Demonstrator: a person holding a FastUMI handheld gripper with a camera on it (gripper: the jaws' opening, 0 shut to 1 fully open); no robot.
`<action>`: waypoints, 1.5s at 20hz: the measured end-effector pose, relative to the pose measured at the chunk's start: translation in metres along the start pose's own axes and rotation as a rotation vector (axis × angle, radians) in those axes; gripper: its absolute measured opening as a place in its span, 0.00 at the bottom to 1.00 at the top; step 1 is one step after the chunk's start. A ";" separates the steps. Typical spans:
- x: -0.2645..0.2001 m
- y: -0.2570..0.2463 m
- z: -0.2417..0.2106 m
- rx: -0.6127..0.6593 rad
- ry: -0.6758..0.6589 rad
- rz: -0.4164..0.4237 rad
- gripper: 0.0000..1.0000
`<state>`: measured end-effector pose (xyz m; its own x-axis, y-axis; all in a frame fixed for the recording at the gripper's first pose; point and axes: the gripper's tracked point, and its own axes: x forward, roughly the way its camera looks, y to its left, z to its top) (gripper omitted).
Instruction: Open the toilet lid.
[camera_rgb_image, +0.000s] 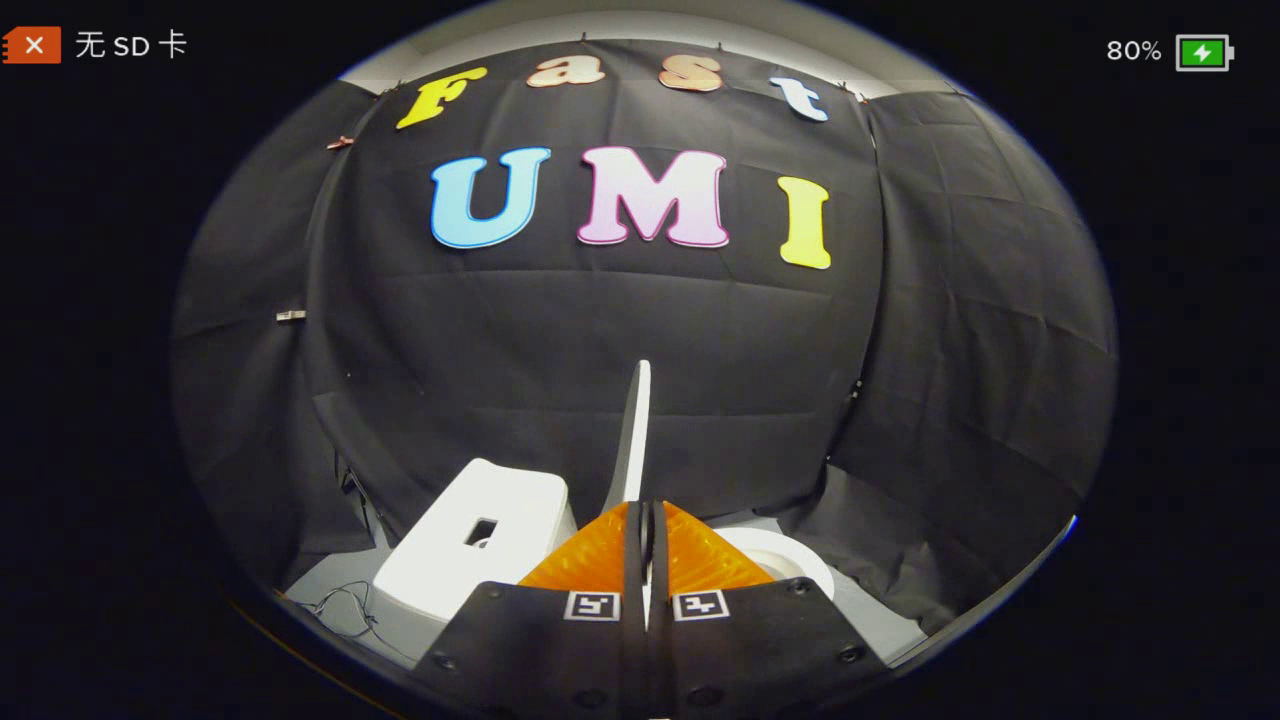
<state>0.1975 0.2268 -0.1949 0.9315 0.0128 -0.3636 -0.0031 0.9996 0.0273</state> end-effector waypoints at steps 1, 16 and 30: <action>-0.001 0.008 0.001 -0.012 -0.004 0.007 0.05; -0.012 0.110 -0.006 -0.149 -0.046 0.101 0.05; -0.018 0.131 -0.010 -0.180 -0.061 0.127 0.09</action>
<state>0.1765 0.3574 -0.1944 0.9397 0.1425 -0.3108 -0.1813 0.9783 -0.0999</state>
